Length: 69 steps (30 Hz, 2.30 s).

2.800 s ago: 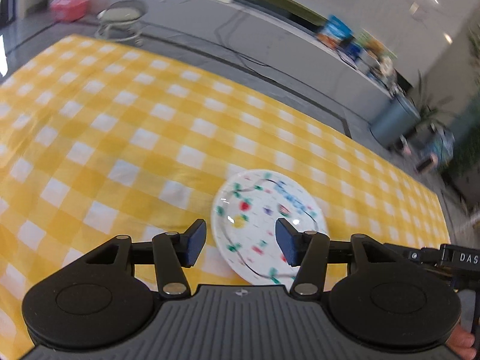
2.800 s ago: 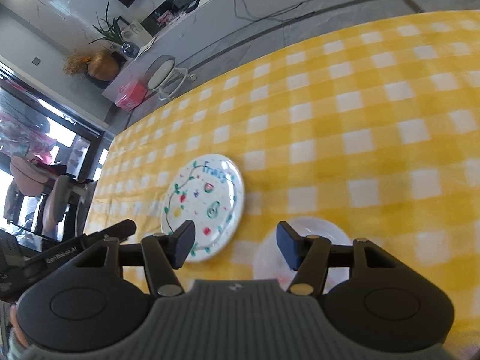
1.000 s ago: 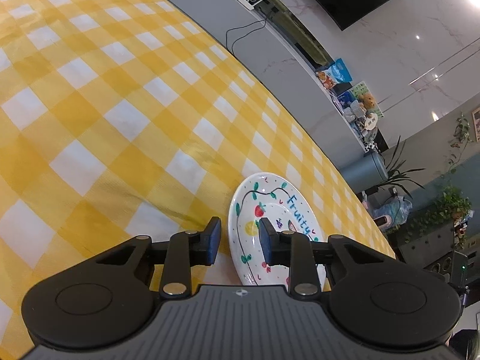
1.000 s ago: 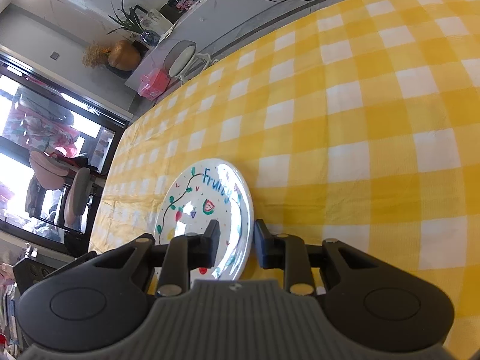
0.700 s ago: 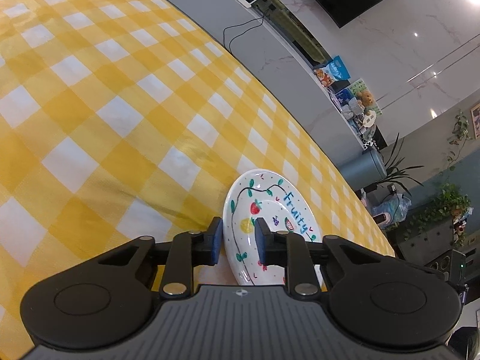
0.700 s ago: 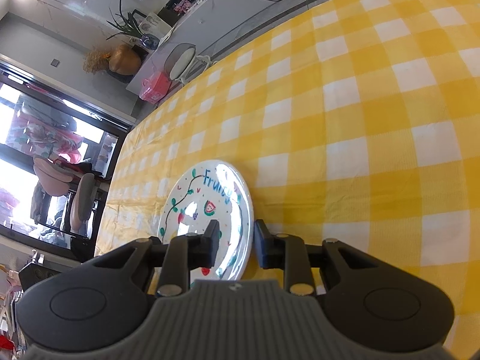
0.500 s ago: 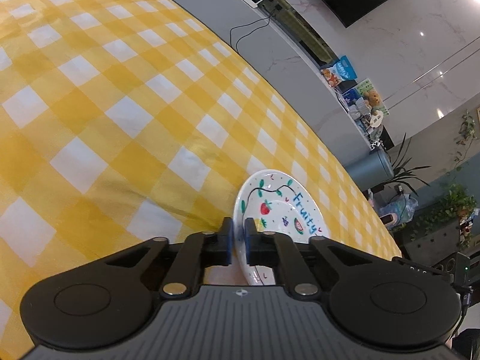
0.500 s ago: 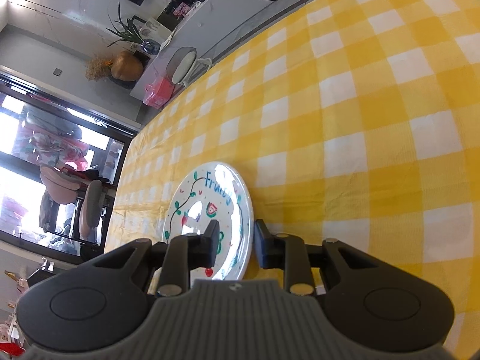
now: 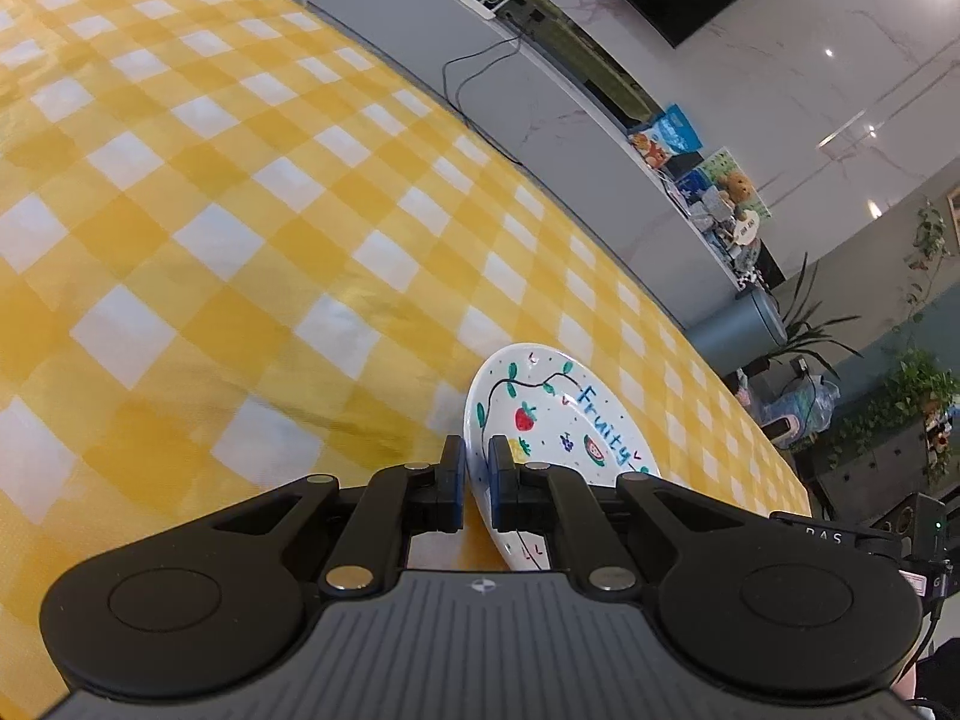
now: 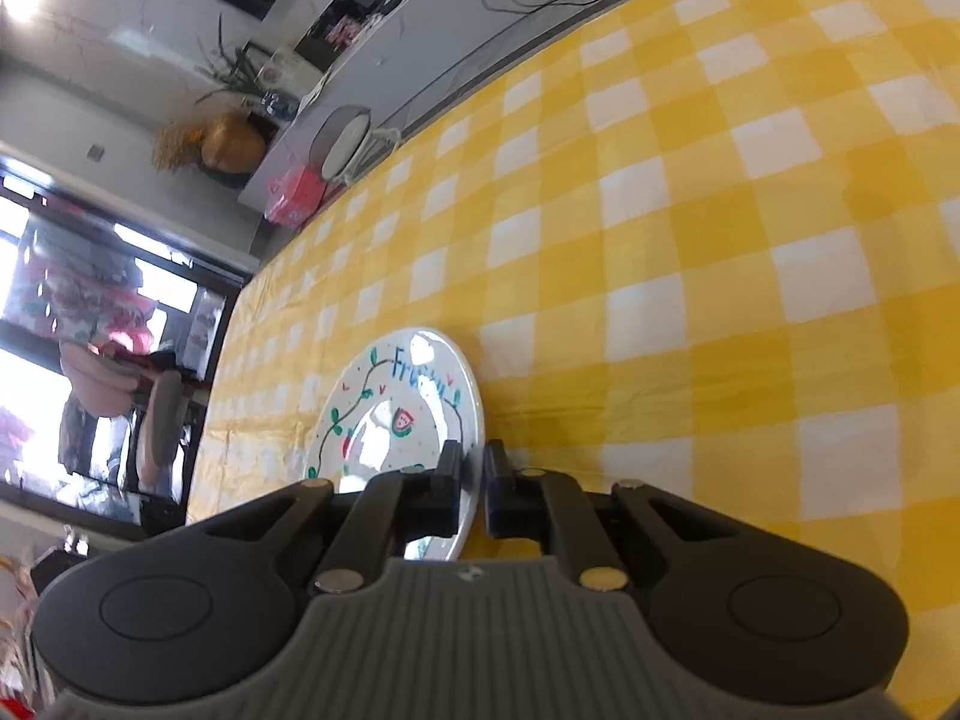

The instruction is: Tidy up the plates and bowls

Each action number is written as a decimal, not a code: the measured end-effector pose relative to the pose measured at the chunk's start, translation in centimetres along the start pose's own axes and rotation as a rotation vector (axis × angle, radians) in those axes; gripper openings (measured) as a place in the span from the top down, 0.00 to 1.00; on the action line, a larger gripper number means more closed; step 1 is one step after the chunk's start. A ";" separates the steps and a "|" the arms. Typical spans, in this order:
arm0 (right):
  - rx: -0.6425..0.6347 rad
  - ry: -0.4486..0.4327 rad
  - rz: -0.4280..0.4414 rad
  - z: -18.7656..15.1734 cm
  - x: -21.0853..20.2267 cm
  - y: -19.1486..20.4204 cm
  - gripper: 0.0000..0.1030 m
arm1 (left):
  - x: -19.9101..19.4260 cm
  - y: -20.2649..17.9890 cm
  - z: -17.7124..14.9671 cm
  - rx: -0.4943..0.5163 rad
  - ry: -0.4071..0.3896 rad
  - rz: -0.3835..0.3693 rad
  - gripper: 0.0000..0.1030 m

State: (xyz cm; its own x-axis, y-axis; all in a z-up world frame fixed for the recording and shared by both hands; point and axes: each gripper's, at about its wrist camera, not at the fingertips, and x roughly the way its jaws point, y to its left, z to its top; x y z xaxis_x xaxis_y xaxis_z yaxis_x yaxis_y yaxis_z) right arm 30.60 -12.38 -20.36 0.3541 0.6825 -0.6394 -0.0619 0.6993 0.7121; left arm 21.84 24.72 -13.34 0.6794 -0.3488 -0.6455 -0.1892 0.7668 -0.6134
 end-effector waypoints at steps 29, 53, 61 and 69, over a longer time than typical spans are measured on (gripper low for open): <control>0.110 -0.254 0.042 -6.4 -21.9 -5.4 0.94 | -4.5 -15.1 -6.8 0.208 0.067 -0.141 0.93; 0.217 -0.260 -0.016 -16.8 -31.9 -14.2 0.94 | -5.4 -20.3 -20.3 0.297 0.206 -0.058 0.92; 0.195 -0.233 -0.063 -17.9 -30.9 -15.3 0.94 | -5.1 -20.4 -22.7 0.332 0.202 0.012 0.91; 0.146 -0.224 -0.125 -18.1 -29.6 -14.9 0.94 | -4.9 -20.2 -23.9 0.354 0.184 0.084 0.90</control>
State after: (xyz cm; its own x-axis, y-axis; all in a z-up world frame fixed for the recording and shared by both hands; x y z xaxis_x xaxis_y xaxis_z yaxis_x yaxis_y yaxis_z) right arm 4.14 -39.11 -17.27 0.5487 0.5178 -0.6564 0.1246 0.7257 0.6766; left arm 5.42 -1.92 -8.68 0.5280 -0.3427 -0.7770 0.0389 0.9238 -0.3810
